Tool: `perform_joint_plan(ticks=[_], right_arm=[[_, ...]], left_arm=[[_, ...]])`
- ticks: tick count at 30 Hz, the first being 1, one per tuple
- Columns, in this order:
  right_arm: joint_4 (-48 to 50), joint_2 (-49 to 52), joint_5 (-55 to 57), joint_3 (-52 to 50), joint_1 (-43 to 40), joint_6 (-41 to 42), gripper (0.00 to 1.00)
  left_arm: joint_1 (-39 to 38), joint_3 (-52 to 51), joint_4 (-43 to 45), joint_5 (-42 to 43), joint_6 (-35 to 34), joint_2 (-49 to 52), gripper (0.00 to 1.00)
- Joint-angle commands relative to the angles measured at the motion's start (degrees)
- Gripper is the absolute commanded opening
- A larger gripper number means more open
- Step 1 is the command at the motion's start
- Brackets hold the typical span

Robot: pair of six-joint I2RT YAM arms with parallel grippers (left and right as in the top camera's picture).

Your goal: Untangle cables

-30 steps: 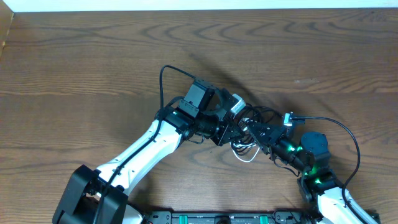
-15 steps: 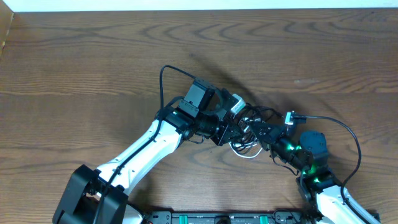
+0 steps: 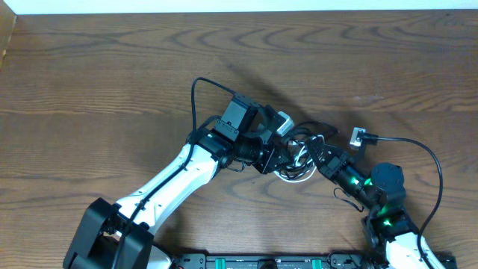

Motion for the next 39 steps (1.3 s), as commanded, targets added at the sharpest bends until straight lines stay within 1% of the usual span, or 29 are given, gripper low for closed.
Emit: perform_joint_plan(ticks=[1,4,5,6,13,15,17,21,23,25,31,32,34,35,37,39], right_arm=[[-2.1,-2.3,0.1,0.7,-0.3,-4.2,0.01],[-4.5,-3.4,0.3,0.7,-0.3,-5.4,0.01],[-5.2,-3.7,0.2,0.7,-0.3,-5.4,0.01],[-5.7,-3.8,0.3,0.7,-0.3,-5.4,0.01],[-8.2,-4.0,0.5,0.7,-0.3,-6.3,0.01],[-9.8,-4.0,0.5,0.7,-0.3,-6.5,0.01],[-10.5,-4.0,0.0,0.7,-0.3,-7.1,0.01],[-8.4,-5.0,-1.2,0.8,-0.4,-10.1,0.01],[-7.6,-6.4,-1.2,1.4,-1.0,-11.8,0.01],[-7.7,-8.0,-1.3,2.6,-2.5,-13.3,0.01],[-8.0,-13.2,-1.3,5.4,-9.6,-16.9,0.01],[-8.8,-13.3,-1.8,5.4,-10.2,-16.5,0.04],[-11.7,-13.0,-4.5,5.4,-10.3,-14.9,0.15],[-12.9,-12.6,-6.5,5.4,-10.1,-14.7,0.18],[-14.6,-11.7,-10.1,5.4,-9.1,-14.8,0.21],[-15.1,-10.5,-12.3,5.4,-7.8,-14.8,0.23]], left_arm=[[0.5,0.1,0.5,-0.3,0.9,0.0,0.25],[1.4,0.1,0.9,-0.3,0.6,0.0,0.24],[1.8,0.1,1.2,-0.3,0.2,0.0,0.19],[2.1,0.1,1.4,-0.3,-0.2,0.0,0.08],[2.7,0.1,1.8,-1.0,-0.8,0.0,0.08],[2.7,0.1,1.8,-4.9,-3.7,0.0,0.08],[2.7,0.1,1.8,-11.2,-8.3,0.0,0.08],[2.7,0.1,1.3,-23.8,-16.6,0.0,0.08],[2.8,0.1,0.9,-27.4,-19.0,0.0,0.08],[3.1,0.1,0.4,-28.7,-19.3,0.0,0.08],[4.0,0.1,-2.4,-27.8,-19.3,0.0,0.08],[4.0,0.1,-2.2,-26.3,-19.3,0.0,0.08],[3.9,0.1,-0.6,-21.4,-18.4,0.0,0.08],[3.9,0.1,0.2,-19.3,-17.5,0.0,0.08],[3.9,0.1,2.1,-15.0,-16.0,0.0,0.08],[3.9,0.1,3.2,-12.3,-16.0,0.0,0.08]])
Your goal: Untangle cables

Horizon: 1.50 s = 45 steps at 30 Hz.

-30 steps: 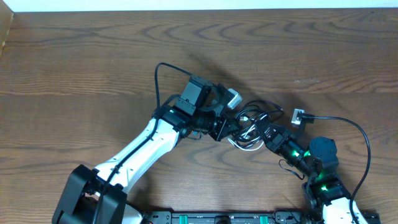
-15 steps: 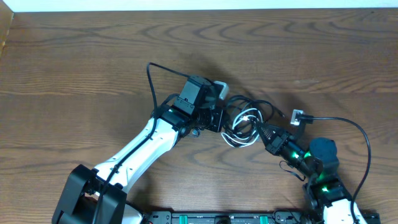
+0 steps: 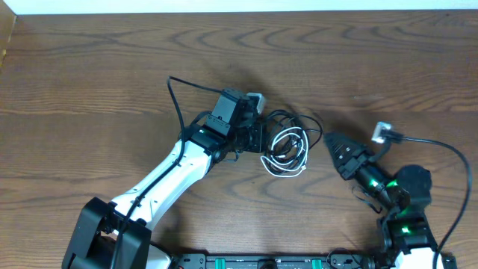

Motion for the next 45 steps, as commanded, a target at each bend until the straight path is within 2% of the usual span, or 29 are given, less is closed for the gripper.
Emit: perform_joint_plan(ticks=[1,8,12,16,24,32,37,45], right_arm=[[-0.2,1.7,-6.2,0.4,2.3,-0.6,0.24],[0.1,8.7,-1.9,0.4,8.3,2.0,0.26],[2.3,14.3,-0.2,0.4,10.8,4.1,0.23],[6.6,18.9,0.7,0.4,11.1,4.7,0.23],[6.8,25.7,4.4,0.4,11.1,9.2,0.25],[10.9,28.3,8.3,0.4,11.1,12.0,0.32],[12.0,28.4,11.0,0.4,11.2,16.9,0.32],[14.4,30.7,15.0,0.4,11.2,18.1,0.31]], left_arm=[[0.1,0.1,0.9,7.7,1.8,0.0,0.08],[-2.5,0.1,0.7,8.6,1.8,0.0,0.08],[-4.4,0.1,0.8,8.3,2.6,0.0,0.08],[-4.7,0.1,0.8,8.4,2.8,0.0,0.08],[-4.7,0.1,0.6,8.4,2.8,0.0,0.08],[-4.7,0.1,0.6,8.4,2.8,0.0,0.08],[-4.7,0.1,0.6,8.4,2.8,0.0,0.08],[-4.7,0.1,0.6,8.4,2.8,0.0,0.08]])
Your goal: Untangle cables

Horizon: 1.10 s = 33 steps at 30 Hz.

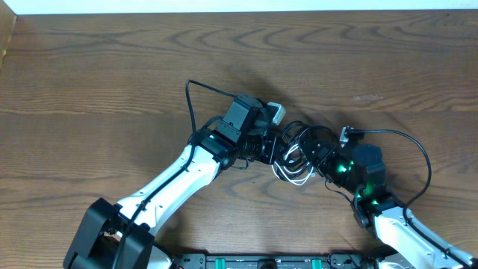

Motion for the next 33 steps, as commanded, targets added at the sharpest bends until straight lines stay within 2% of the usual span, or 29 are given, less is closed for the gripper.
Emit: perform_joint_plan(ticks=[1,5,8,10,12,14,16,20,25,30,33], right_arm=[[3.0,2.0,2.7,0.4,0.4,1.5,0.3],[7.2,4.9,2.8,0.4,1.9,3.3,0.29],[8.1,7.3,2.9,0.4,3.1,7.6,0.34],[9.0,8.9,2.9,0.4,3.6,9.3,0.28],[11.1,10.3,3.1,0.4,3.6,9.2,0.18],[13.2,10.7,5.0,0.4,3.6,6.7,0.03],[15.4,10.7,6.3,0.4,3.6,3.1,0.01],[21.2,10.3,2.1,0.4,3.5,1.3,0.01],[24.5,4.2,-7.3,0.4,-0.5,-0.4,0.01],[24.5,-6.5,-17.9,0.4,-9.7,-0.2,0.01],[24.5,-12.6,-23.7,0.4,-15.6,2.8,0.01]], left_arm=[[0.0,0.1,0.0,1.0,1.4,0.0,0.08],[0.0,0.1,0.0,1.3,1.4,0.0,0.08],[-0.1,0.1,0.0,2.5,1.4,0.0,0.08],[-0.1,0.1,0.0,2.6,1.4,0.0,0.08],[-0.1,0.1,-0.2,2.6,1.4,0.0,0.08],[-0.1,0.1,-0.5,2.6,1.4,0.0,0.08],[-0.1,0.1,-0.6,2.6,1.4,0.0,0.08],[0.0,0.1,-0.9,0.4,1.3,0.0,0.08],[1.0,0.1,-4.2,-9.6,-1.6,0.0,0.08],[4.5,0.1,-7.4,-17.5,-6.0,0.0,0.08],[6.9,0.1,-8.2,-21.2,-9.6,0.0,0.08]])
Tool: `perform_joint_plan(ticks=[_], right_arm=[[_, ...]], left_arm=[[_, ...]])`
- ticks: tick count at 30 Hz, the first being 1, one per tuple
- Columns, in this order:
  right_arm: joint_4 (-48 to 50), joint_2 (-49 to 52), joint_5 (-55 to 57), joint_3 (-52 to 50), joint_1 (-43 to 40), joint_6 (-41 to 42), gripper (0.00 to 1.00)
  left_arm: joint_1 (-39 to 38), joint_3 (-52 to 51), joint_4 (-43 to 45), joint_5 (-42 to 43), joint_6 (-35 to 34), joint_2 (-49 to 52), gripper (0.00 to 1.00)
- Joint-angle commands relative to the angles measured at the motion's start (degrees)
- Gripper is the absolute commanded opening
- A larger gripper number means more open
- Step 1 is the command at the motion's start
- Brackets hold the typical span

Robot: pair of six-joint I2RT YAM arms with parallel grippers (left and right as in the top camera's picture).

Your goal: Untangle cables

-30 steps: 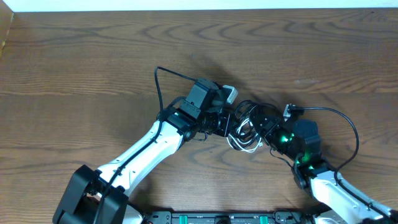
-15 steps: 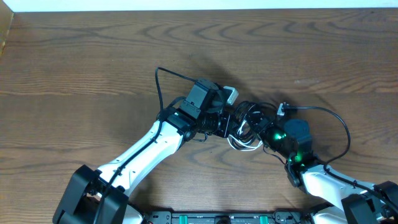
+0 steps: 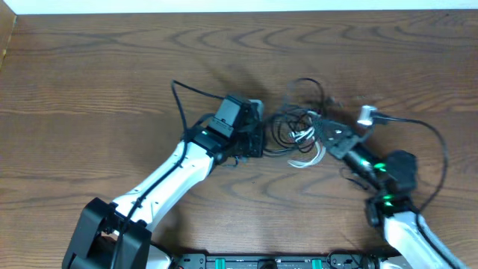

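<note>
A tangle of a thin black cable (image 3: 305, 84) and a white cable (image 3: 303, 159) sits at the table's middle, stretched and partly blurred between the two arms. My left gripper (image 3: 263, 140) is at the tangle's left side, its fingers closed on black strands. My right gripper (image 3: 317, 128) reaches into the tangle from the right. It looks shut among the white and black loops, though the fingertips are half hidden by them.
The brown wooden table (image 3: 104, 67) runs to a white strip at the far edge. The wrist camera lead of the left arm (image 3: 176, 93) arcs up behind it. The right arm's lead (image 3: 433, 138) with a white plug (image 3: 364, 116) loops to the right. A black base rail (image 3: 269, 261) lies along the near edge.
The right gripper has moved right and toward the far side with the tangle, which now spreads wider and higher. The left gripper has shifted slightly left, still at the tangle's left side.
First both grippers met at the tangle in the middle. Then the left one sat left of the coiled cables while the right one stood clear of them to the right. The right one was back in the tangle after that, and now the bundle is stretched between both.
</note>
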Motion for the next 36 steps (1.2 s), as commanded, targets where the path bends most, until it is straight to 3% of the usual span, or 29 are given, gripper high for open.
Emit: perform_joint_plan(ticks=[1,8,13,15,18,22,26,29,36], right_arm=[[1.0,-6.3,-8.8,0.6,-6.5,2.3,0.01],[1.0,-13.5,-18.6,0.6,-19.3,5.6,0.01],[0.4,-13.5,-22.4,0.6,-23.8,4.4,0.01],[-1.9,-13.0,-24.1,0.6,-23.8,3.3,0.1],[-7.3,-12.5,-27.3,0.6,-23.1,-3.1,0.21],[-20.7,-12.4,-27.2,0.6,-21.2,-12.1,0.25],[-36.8,-12.3,-21.4,0.6,-17.2,-22.9,0.33],[-46.3,-12.3,-14.3,0.6,-12.9,-25.9,0.41],[-47.7,-10.2,-1.9,0.6,-0.8,-25.7,0.51]], left_arm=[[3.1,0.1,-1.5,-8.7,-5.6,0.0,0.08],[7.5,0.1,-3.4,-10.1,-11.1,0.0,0.08],[8.2,0.1,-4.5,-9.3,-11.8,0.0,0.08],[8.2,0.1,-3.8,-6.9,-11.1,0.0,0.08],[8.2,0.1,-1.9,-3.2,-11.1,0.0,0.08],[8.1,0.1,0.0,-1.9,-11.4,0.0,0.08],[8.1,0.1,-0.1,-2.3,-11.4,0.0,0.08],[8.1,0.1,0.0,-2.3,-11.4,0.0,0.08],[8.0,0.1,-0.1,-2.3,-11.4,0.0,0.08]])
